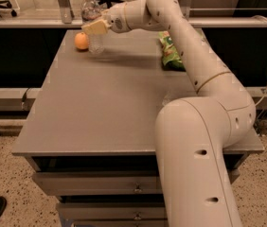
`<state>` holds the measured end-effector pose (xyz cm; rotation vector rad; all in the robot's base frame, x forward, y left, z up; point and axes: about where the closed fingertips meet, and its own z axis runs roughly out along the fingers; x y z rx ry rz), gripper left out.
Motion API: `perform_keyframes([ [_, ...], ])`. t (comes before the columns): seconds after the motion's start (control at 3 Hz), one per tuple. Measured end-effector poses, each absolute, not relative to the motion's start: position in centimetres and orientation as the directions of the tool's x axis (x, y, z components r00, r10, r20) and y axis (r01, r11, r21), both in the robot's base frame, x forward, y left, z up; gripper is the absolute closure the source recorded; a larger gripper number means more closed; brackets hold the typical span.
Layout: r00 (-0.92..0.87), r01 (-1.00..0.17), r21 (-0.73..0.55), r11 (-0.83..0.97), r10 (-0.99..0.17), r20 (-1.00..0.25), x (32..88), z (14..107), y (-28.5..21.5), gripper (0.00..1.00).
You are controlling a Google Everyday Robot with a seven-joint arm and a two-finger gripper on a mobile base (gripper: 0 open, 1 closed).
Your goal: Move water bottle near orange
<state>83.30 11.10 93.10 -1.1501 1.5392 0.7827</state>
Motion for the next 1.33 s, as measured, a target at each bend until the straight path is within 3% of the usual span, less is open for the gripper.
perform_keyframes([
  [0.33, -0.041, -0.938, -0.059, 0.343, -0.278, -0.960, 83.4, 92.7, 10.8, 0.20],
  [0.67, -0.039, -0.938, -0.057, 0.343, -0.266, -0.963, 83.4, 92.4, 10.8, 0.00],
  [1.33, -0.009, -0.930, -0.088, 0.357, -0.261, -0.965, 82.7, 92.9, 8.8, 0.00],
])
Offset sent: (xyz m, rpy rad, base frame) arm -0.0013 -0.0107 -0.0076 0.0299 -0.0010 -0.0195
